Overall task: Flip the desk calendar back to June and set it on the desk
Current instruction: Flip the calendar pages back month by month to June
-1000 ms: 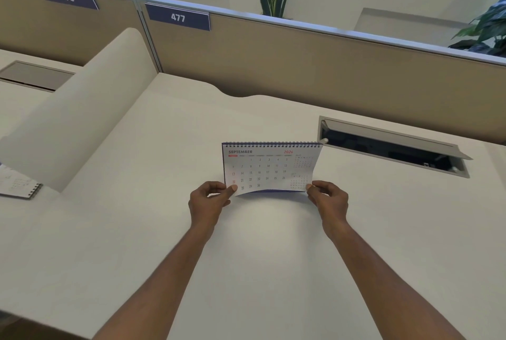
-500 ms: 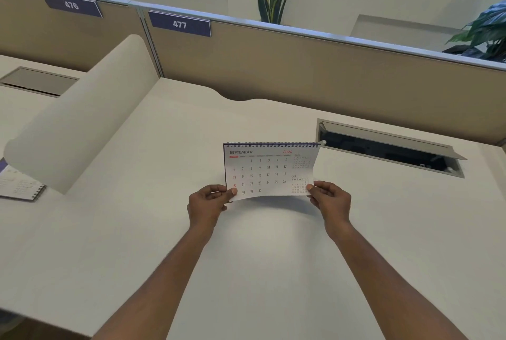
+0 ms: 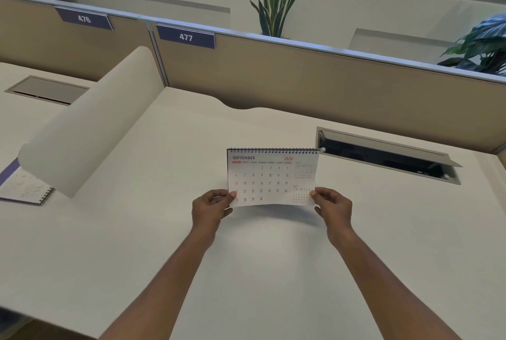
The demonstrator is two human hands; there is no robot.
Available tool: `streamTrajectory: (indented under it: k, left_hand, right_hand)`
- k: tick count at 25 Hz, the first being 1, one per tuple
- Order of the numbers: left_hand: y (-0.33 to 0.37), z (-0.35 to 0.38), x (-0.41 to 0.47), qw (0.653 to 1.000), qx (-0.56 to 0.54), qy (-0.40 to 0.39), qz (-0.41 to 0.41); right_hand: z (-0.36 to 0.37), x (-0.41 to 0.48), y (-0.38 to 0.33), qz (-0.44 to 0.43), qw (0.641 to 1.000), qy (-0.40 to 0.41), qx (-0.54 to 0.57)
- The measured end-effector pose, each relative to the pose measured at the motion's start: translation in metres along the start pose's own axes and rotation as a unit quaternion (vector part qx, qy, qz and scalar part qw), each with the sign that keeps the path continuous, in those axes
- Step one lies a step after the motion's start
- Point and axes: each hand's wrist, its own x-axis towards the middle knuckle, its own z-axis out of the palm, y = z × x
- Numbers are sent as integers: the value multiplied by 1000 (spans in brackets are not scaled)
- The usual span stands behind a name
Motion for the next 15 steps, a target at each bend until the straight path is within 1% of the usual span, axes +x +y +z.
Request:
streamTrajectory:
  k: [3,9,15]
  left_hand:
    - [2,0,-2,1000,-1,-18,6]
    - [6,-5,-1,998,22,-49,24]
    - [12,-9,-7,996,16,-80,33]
  right_hand:
    - [-1,-2,-3,-1,1000,-15,21]
    - [-5,-2,-5,-23,999,-28,18]
    - [-12,-8,-8,-23,998,-52,35]
